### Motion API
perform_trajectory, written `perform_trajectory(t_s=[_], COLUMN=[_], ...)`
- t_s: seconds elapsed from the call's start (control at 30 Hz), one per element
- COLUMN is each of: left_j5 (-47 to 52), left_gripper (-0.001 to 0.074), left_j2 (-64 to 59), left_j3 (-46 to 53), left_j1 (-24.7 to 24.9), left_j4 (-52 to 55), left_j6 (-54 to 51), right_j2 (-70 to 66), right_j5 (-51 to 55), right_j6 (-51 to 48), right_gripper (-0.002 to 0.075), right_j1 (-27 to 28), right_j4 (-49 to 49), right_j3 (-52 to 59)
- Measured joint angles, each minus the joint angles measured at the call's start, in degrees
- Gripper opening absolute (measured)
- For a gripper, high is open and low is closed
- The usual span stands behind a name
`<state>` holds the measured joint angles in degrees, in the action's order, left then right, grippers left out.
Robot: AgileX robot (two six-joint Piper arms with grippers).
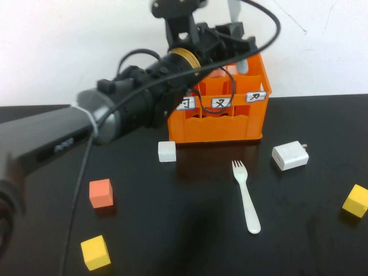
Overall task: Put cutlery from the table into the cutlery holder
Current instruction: Place the knife on the box
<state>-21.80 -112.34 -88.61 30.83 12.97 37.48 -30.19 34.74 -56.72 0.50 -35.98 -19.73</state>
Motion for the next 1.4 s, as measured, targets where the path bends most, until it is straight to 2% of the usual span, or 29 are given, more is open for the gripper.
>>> perform_trajectory(t_s=[0.3,0.63,0.8,1.03,1.2,1.27,1.4], left_j5=[-6.83,-11.5,-12.2,-14.76,-11.84,-10.94,-10.52], left_gripper=[0.0095,0.0094,0.0094,0.0094,0.0099,0.0139,0.0305], left_j2=[-6.85,-8.37,-8.97,-12.95,-13.37,-13.37,-13.37], left_j3=[-3.71,-3.9,-4.04,-4.04,-4.04,-4.04,-4.04], left_j1=[1.18,1.18,1.18,1.18,1.18,1.18,1.18], left_j4=[0.85,0.98,0.69,-5.5,-6.28,-6.07,-5.92], left_j6=[0.22,-0.19,-3.29,-10.31,-12.02,-12.02,-12.27], right_j2=[0.0,0.0,0.0,0.0,0.0,0.0,0.0], right_j5=[-1.12,-1.35,-1.35,-1.35,-1.35,-1.35,-1.35], right_j6=[0.0,-0.1,-0.1,-0.1,-0.1,-0.1,-0.1], right_gripper=[-0.0002,-0.0002,-0.0002,-0.0002,-0.0002,-0.0002,-0.0002], right_j1=[0.0,0.0,0.0,0.0,0.0,0.0,0.0], right_j4=[0.0,0.0,0.0,0.0,0.0,0.0,-0.15], right_j3=[0.73,0.73,0.73,0.73,0.73,0.73,0.73])
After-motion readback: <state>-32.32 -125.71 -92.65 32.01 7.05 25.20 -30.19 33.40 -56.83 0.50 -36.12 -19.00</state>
